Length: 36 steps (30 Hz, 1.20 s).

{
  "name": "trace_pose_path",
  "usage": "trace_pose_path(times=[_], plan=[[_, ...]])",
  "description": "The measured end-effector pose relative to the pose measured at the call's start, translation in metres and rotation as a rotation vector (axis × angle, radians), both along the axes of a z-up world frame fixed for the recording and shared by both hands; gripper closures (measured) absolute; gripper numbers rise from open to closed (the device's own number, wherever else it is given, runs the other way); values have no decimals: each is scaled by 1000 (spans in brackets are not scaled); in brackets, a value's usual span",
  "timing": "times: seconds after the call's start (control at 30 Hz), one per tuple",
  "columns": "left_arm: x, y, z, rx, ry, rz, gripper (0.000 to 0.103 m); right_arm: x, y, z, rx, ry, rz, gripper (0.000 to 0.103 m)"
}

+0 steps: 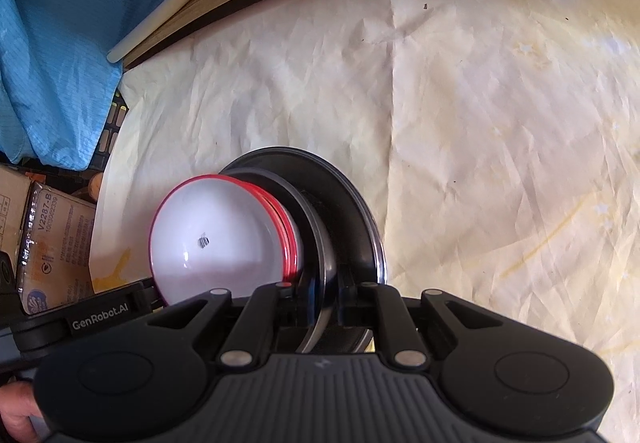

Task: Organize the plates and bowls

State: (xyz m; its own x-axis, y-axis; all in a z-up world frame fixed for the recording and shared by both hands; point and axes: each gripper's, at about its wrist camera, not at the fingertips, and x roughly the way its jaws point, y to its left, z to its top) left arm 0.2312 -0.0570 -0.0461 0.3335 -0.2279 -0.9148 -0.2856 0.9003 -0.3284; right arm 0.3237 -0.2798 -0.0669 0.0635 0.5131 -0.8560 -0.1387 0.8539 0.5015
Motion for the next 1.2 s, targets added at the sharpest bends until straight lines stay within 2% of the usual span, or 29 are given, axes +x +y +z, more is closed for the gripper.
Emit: trace_pose_path(times=[0.9, 1.2], plan=[[-8, 4, 1, -15, -9, 49, 94, -1, 2, -1, 13, -15, 21, 90], [-11, 8, 6, 5, -23, 76, 93, -3, 1, 0, 20, -21, 24, 89]])
